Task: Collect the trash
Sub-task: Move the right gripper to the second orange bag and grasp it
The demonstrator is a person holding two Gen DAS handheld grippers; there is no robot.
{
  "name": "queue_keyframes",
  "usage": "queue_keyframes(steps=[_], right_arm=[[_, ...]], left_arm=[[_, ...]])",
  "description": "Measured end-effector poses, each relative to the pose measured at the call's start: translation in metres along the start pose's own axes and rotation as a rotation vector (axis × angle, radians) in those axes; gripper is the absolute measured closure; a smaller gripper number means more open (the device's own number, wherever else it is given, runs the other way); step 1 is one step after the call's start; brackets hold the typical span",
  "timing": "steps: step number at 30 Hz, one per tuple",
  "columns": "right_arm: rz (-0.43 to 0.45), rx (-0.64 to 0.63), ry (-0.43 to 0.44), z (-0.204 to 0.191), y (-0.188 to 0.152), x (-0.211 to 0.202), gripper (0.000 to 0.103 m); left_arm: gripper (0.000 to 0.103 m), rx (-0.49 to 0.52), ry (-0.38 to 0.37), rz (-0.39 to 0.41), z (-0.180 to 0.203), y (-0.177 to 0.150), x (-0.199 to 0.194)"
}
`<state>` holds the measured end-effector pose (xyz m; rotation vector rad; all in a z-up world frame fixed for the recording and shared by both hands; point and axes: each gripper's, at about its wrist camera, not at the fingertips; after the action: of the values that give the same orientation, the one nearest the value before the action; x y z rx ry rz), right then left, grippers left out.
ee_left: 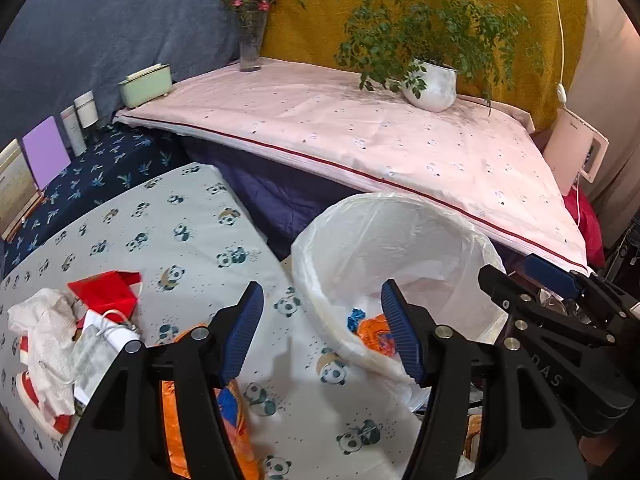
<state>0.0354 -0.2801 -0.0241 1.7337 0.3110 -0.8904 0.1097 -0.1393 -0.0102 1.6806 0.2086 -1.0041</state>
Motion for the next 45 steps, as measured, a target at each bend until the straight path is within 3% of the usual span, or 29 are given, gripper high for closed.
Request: queue_keyframes(steps=[13, 25, 45], right_arm=[[0.018, -0.088, 0.093, -0.061, -0.009, -0.029, 0.042], [0.007, -0.166, 0.167, -0.118, -0.027, -0.045, 0.036], [-0.133, -0.254, 0.211, -0.18, -0.078, -0.016, 0.033]], left_arm=[[0.032, -0.105, 0.093, 0.025, -0.06, -0.024, -0.044], [0.014, -0.226, 0.189, 0.023, -0.126, -0.058, -0.078], [0.012, -0.357, 0.323, -0.039, -0.217, -0.118, -0.092]])
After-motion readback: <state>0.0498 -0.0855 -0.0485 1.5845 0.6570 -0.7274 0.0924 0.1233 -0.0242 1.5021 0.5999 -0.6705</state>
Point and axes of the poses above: each gripper's, at about its wrist camera, not at the fingertips, and x roughly the way its jaws point, z to its right, y to its top, and after that the axes turned 6 degrees about y, right-handed
